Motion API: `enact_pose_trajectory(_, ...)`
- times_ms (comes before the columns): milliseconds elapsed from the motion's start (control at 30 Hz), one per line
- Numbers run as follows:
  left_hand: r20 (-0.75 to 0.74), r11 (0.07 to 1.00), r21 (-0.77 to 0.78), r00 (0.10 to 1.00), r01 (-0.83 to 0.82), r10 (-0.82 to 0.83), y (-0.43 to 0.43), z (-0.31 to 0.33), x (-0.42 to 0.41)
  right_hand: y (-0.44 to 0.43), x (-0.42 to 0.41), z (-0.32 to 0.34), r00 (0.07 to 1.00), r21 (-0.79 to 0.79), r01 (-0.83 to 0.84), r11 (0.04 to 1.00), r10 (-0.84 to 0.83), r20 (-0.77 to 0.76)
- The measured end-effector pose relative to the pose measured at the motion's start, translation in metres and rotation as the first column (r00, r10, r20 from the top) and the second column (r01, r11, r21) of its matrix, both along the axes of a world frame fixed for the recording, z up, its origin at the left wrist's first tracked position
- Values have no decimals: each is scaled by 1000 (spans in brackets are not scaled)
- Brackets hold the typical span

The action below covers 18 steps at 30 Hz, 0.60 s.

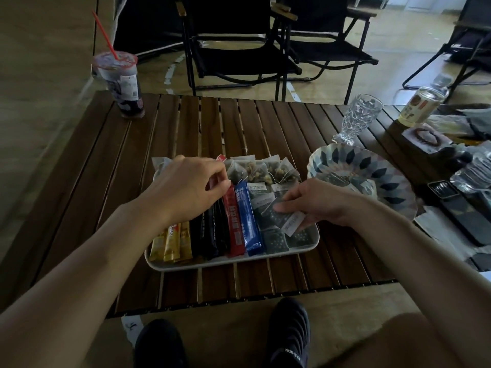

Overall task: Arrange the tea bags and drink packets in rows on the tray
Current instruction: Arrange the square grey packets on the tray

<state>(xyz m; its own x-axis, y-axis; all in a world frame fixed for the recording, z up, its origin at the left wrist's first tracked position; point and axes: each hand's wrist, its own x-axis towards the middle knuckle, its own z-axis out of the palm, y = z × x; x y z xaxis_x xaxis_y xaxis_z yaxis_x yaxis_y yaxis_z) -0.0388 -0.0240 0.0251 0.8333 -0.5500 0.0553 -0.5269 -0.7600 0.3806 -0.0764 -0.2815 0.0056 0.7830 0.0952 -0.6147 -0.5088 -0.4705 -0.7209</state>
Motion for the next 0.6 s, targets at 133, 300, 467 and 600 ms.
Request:
enact_pose_trajectory(133,8,1000,12,1000,4,-4,0,0,0,3,0,-2,999,-137,-51,989,53,8)
enact_pose_trajectory(300,10,1000,17,1000,6,-6,-1,1,-2,2,-2,2,986,-305,-83,949,123,116)
enact_pose_trajectory(467,3,1000,22,1000,12,-12,-1,3,-4,-18,-4,14,957,-258,-82,963,148,248)
enact_pose_trajectory(600,21,1000,14,1000,9,-9,1,0,-4,-35,-9,22,964,-185,-80,980,123,235)
